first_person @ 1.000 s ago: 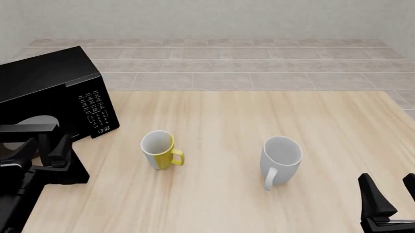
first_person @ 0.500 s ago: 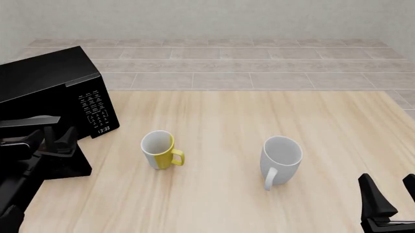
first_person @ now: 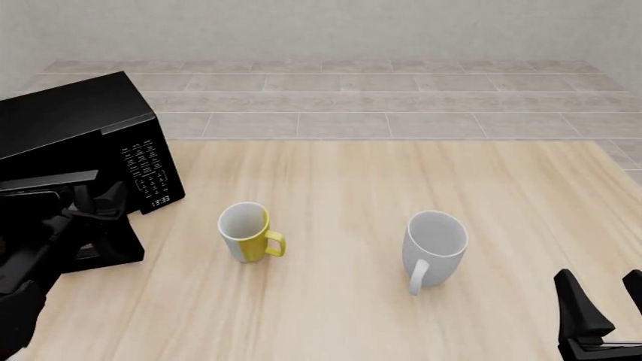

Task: Close the microwave.

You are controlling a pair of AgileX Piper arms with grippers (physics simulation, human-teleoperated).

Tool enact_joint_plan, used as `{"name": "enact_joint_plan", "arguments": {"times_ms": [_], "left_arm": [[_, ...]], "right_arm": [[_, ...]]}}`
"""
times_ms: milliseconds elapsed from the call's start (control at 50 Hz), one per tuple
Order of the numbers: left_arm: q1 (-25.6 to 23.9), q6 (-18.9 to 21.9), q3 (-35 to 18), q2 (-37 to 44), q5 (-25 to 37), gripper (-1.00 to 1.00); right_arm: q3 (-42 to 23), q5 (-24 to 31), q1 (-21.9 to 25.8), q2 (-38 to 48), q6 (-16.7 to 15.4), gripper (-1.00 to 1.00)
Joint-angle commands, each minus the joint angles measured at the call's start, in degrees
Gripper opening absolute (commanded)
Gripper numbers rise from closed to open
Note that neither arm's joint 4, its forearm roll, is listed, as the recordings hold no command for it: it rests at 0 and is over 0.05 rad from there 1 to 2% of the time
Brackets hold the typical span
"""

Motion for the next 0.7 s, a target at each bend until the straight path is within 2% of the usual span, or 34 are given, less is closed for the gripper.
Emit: {"name": "enact_joint_plan", "arguments": {"times_ms": [20, 460, 700], "left_arm": [[-0.2, 0.4, -4.9, 4.3, 1.8, 1.0], [1.6, -0.3, -11.3, 16.5, -0.3, 1.0], [2.2, -0.7, -13.9, 17.2, 1.9, 1.0]], "right_arm": [[0.0, 0.0, 0.0, 0.0, -0.1, 1.0], [0.0, -0.1, 0.1, -0.1, -0.5, 1.0], [0.0, -0.2, -0.1, -0.1, -0.5, 1.0]]}}
